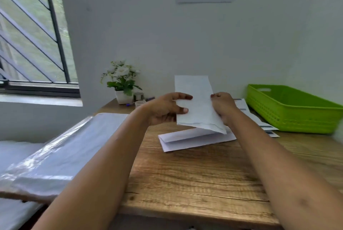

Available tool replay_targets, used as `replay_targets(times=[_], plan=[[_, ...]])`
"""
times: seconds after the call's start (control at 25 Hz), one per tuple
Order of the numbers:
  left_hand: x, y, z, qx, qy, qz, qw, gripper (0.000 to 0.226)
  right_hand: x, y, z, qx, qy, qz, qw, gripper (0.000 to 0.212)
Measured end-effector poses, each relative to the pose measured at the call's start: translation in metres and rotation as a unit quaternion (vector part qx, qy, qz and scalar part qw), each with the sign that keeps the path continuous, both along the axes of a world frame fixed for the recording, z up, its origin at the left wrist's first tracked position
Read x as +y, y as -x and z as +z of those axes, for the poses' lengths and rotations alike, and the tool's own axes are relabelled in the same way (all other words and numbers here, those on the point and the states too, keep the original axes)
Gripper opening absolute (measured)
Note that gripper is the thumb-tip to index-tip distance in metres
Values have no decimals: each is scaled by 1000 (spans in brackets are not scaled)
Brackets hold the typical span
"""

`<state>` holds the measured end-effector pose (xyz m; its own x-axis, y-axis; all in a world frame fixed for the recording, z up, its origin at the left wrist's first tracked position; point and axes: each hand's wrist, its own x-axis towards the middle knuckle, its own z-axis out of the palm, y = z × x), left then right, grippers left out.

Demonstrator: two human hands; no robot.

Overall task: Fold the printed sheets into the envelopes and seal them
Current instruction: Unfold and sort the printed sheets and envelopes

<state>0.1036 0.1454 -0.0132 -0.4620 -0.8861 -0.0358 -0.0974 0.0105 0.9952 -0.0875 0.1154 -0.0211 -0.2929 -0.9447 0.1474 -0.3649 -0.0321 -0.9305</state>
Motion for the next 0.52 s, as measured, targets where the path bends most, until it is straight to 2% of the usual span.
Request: replay_targets(times=[0.16,0.28,0.32,0.4,0.44,0.52], plan=[[-24,-1,-17,-70,81,125,986,29,3,5,4,-114,-61,71,989,17],[-31,-10,-25,-135,109,185,967,30,11,-1,3,-90,-111,152,978,15],[-32,-10,-28,-158,106,190,963,29,12,-3,0,-76,-130,182,972,10],[-31,-9,-32,-162,92,168,968,20,13,-7,-8,-63,-150,230,959,19],[-28,-8,-31,-158,84,139,974,22,13,-8,-10,-69,-150,241,957,24],[-22,-6,-28,-210,96,91,969,56,13,-11,-13,-68,-126,234,962,30]])
